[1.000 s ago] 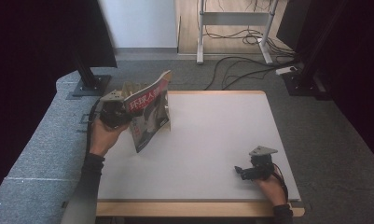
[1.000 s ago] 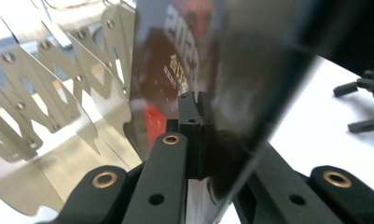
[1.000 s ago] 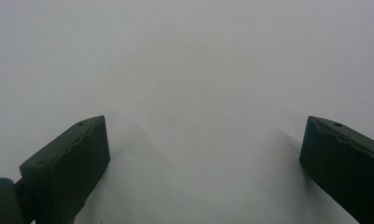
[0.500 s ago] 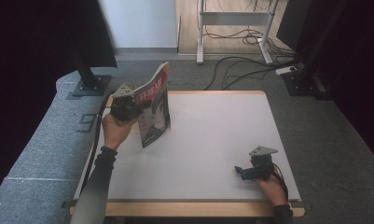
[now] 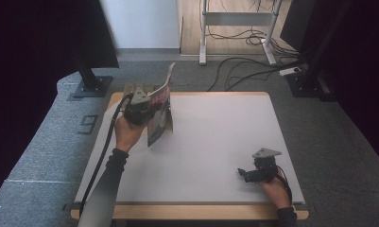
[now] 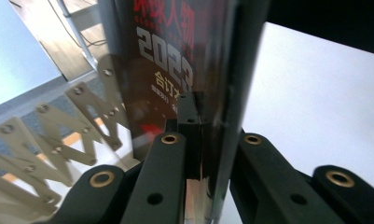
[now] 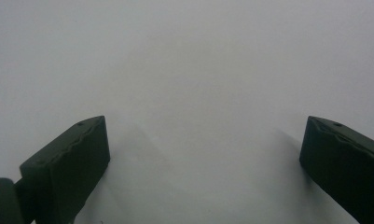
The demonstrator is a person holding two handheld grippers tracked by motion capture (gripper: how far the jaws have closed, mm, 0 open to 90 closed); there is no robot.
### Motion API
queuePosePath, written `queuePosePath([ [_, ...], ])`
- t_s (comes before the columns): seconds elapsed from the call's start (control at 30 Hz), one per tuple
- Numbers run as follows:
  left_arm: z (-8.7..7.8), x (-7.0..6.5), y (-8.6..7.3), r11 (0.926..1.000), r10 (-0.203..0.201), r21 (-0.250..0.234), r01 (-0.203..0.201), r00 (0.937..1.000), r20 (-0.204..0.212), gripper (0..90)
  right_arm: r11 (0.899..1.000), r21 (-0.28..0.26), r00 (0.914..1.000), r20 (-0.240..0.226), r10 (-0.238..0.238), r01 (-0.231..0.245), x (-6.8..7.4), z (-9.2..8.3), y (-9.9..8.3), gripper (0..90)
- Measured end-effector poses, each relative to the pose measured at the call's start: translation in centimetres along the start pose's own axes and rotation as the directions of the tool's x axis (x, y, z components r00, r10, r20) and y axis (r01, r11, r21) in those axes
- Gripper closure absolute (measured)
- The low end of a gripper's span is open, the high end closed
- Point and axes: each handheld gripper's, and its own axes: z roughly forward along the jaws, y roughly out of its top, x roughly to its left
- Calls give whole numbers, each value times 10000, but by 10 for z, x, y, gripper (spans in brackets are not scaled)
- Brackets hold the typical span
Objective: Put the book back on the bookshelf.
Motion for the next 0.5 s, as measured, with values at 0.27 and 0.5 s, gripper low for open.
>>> queuePosePath([
  [0.27, 2, -4, -4, 9998, -90, -172, 93, 9998, 180, 741, 10000, -4, 10000, 0, 4, -4, 0, 0, 0, 9],
  [0.5, -2, -3, -21, 9993, -354, -119, 358, 9989, 311, 666, 10000, 13, 10000, -5, -6, 6, 0, 0, 0, 9],
])
